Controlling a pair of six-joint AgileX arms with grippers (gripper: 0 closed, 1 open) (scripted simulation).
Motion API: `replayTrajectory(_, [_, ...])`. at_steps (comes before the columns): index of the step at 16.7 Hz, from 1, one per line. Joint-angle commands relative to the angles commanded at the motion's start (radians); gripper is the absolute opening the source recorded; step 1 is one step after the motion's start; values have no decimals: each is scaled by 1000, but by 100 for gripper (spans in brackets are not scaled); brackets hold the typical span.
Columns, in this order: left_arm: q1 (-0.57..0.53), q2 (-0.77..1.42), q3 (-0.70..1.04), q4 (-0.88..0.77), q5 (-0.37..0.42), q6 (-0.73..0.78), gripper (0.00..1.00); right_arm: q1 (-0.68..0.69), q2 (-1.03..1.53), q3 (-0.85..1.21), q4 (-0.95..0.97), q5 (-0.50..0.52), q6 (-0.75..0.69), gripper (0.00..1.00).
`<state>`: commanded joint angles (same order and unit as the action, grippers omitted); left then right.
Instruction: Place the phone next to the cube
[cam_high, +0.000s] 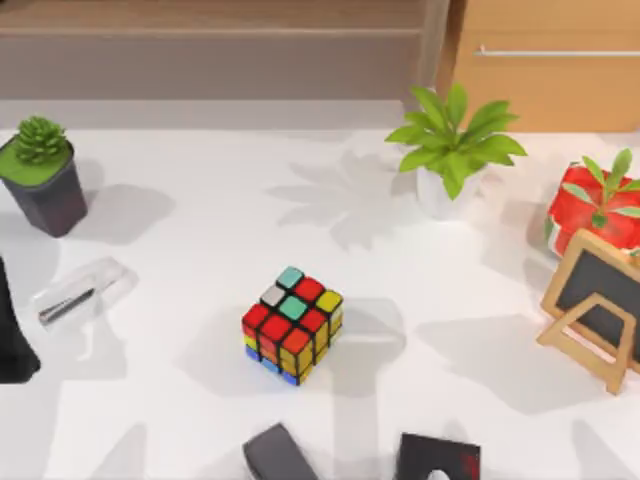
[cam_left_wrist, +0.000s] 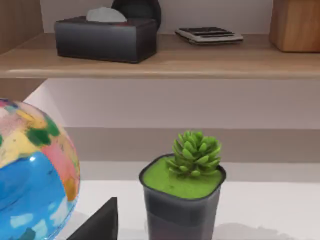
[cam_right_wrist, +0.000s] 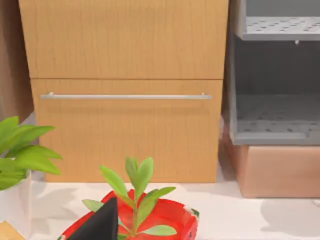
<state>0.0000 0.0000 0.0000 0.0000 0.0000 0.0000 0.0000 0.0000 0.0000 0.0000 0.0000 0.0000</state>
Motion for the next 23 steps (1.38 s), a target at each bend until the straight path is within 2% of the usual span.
replayTrajectory(4, [0,0,0,0,0,0,100,-14,31,26,-20,0,-18,100])
replayTrajectory(8, [0,0,0,0,0,0,100,-94,220,171,-129,0,-118,100])
replayTrajectory(19, [0,0,0,0,0,0,100,-452,1290,823,-621,1,-568,100])
replayTrajectory(23, [0,0,0,0,0,0,100,-563,1601,1026,-774,1,-708,100])
